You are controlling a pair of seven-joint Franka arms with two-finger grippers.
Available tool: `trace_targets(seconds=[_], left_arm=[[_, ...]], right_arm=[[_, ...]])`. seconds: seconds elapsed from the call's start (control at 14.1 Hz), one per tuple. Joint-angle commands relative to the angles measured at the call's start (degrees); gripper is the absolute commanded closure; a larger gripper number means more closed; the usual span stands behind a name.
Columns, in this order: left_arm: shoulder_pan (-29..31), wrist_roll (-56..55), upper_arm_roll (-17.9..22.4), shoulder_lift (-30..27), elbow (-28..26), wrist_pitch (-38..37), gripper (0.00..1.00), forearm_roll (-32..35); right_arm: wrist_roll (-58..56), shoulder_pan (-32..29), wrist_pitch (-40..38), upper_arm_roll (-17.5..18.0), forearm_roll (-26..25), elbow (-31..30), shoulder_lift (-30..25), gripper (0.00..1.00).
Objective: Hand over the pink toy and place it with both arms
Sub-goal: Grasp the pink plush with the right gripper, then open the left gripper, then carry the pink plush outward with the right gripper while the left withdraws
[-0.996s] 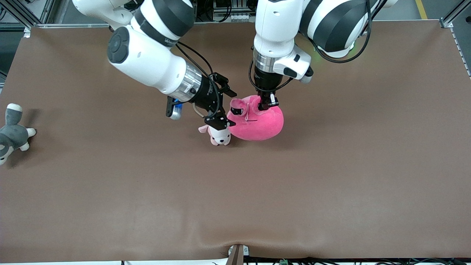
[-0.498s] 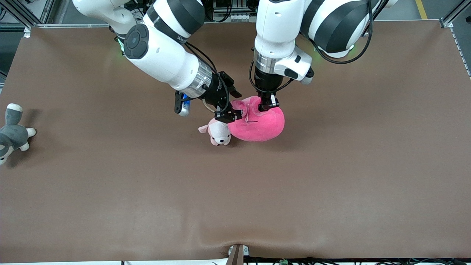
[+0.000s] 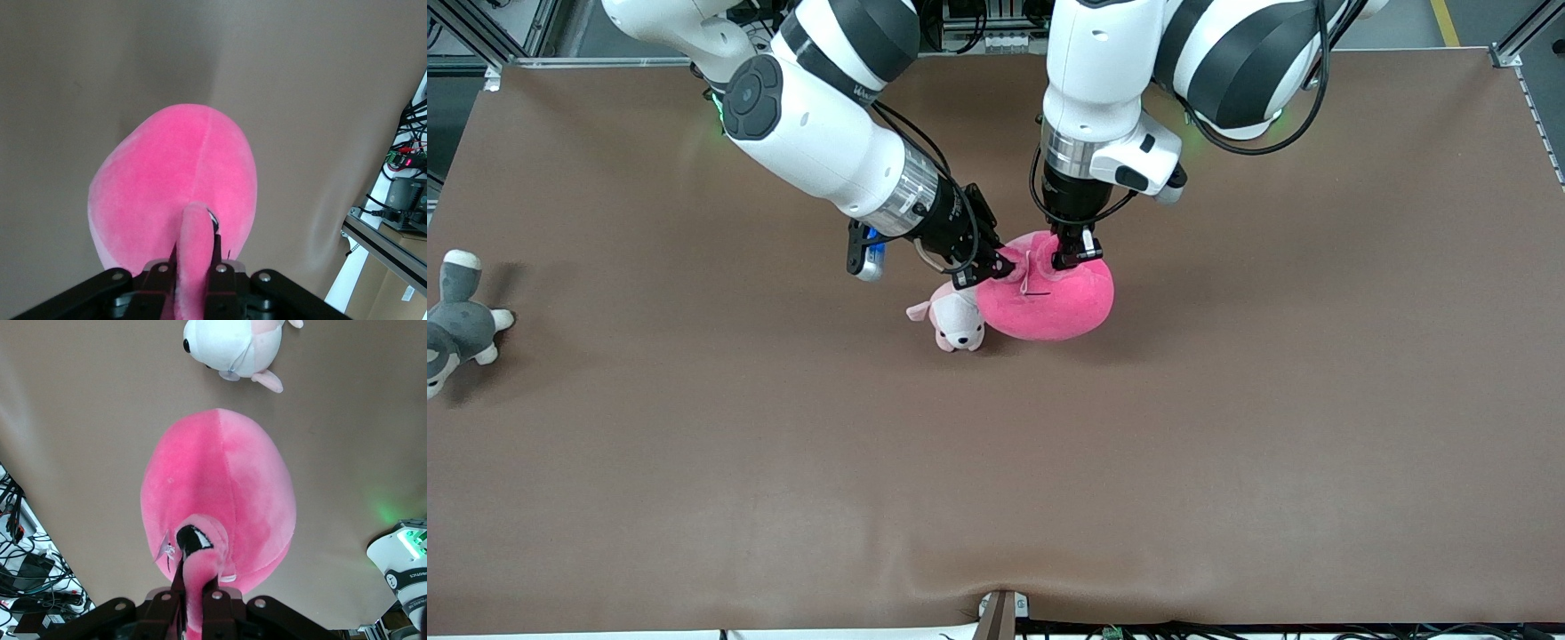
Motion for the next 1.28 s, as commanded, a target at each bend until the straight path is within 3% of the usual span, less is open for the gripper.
trace_targets(seconds=[0.0,0.07,0.14,0.21,0.28,0.71,1.0,1.21], left_arm=[[-0.7,-3.1,0.3,0.7,2.0,-0.9,1.0,1.7],[-0.7,-3.2,0.3,0.7,2.0,-0.9,0.96,1.7],[-0.5,-3.1,0.3,0.6,1.9,-0.9,0.76,1.7],[-0.3,-3.2,0.3,0.6,1.9,-0.8,0.16,1.6],[-0.6,-2.9,0.5,1.0,1.9,-0.7,0.0,1.7],[-0.5,-2.8,0.6,1.2,1.8,-1.1,0.0,1.8],[0.1,-1.1,1.5,0.5,1.8,-2.8,0.0,2.0],[0.9,8.0,1.4,0.0,1.8,-8.1,0.0,1.0]], right_arm=[[3.4,-0.2,-0.1,-0.3,-0.7,0.2,-0.7,1.0],[3.9,-0.4,-0.1,-0.3,-0.6,0.3,-0.7,1.0],[4.3,-0.6,-0.2,-0.5,-0.4,0.4,-0.8,1.0],[4.3,-1.1,-0.4,-0.5,-0.3,0.7,-0.8,1.0],[4.3,-1.3,-0.5,-0.4,-0.3,0.8,-0.8,1.0],[4.2,-5.7,-5.5,-0.6,1.1,1.2,-1.8,1.0],[3.9,-14.2,-15.1,-0.4,1.7,2.4,-4.3,1.0],[3.3,-23.3,-23.6,-0.4,4.2,3.7,-5.2,1.0]])
